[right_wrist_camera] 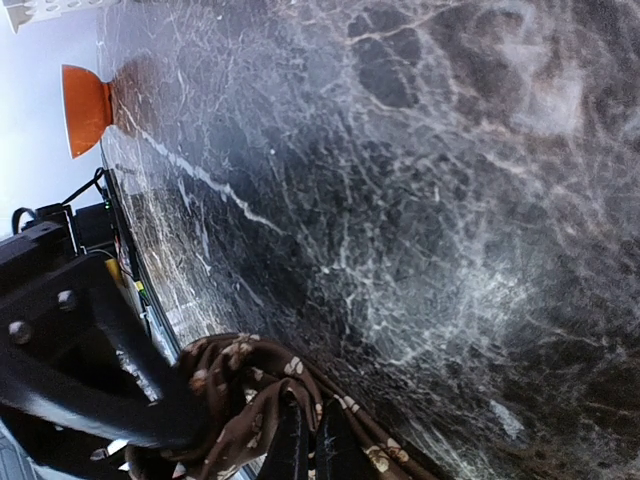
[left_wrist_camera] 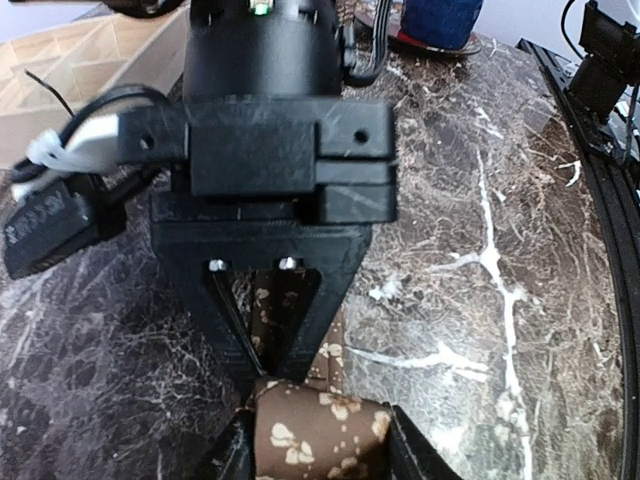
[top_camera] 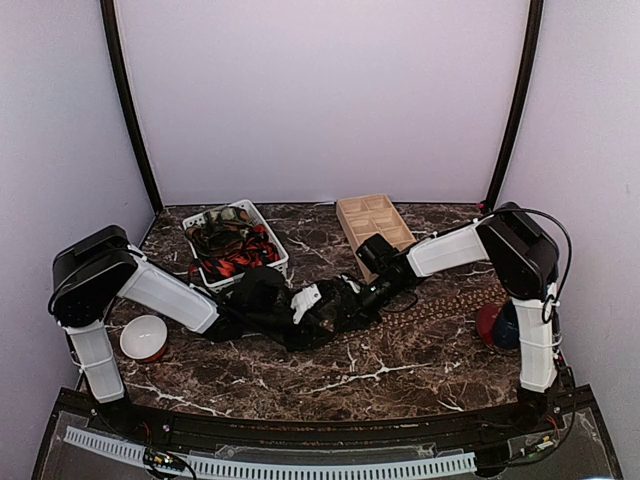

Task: Roll the ties
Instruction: Adjust the tie at the center of the board.

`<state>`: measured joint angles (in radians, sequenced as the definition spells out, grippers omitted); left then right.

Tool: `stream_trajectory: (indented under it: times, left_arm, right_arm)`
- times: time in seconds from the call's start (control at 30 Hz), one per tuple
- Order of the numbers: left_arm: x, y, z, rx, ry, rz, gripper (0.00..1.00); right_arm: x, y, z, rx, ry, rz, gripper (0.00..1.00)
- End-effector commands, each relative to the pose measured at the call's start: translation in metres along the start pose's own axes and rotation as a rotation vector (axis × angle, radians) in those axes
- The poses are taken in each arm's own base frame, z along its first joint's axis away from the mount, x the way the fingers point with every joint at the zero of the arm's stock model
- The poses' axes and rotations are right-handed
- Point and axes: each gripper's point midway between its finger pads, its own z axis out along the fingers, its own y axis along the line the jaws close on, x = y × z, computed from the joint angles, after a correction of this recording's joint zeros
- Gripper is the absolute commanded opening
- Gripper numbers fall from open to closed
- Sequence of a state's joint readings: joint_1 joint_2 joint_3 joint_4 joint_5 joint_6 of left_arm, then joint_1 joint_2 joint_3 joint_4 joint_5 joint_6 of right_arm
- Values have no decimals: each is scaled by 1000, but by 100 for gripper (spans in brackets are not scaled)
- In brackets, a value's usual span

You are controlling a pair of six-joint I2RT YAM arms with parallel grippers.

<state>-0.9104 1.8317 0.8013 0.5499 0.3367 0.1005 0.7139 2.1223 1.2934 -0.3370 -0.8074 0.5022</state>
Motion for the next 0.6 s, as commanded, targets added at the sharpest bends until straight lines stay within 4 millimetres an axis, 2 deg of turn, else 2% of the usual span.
stream_trajectory:
  times: [0.0,0.23,0.4,0.47,0.57]
  left_arm:
    - [10,-1,14,24,17,-15,41]
    - [48,5,16,-19,119,-22,38]
    - [55,2,7,-19,144,-25,36]
    - [51,-2,1,-10,126,-27,42]
    - [41,-5,-8,-14,93,-24,60]
  right_arm:
    - [18,-17,8,69,31,33,0]
    - [18,-9,3,53,20,18,3]
    - [10,-4,-15,30,-30,18,7]
    - [9,-3,-17,20,-31,20,7]
    - [8,-3,-13,14,-19,20,5]
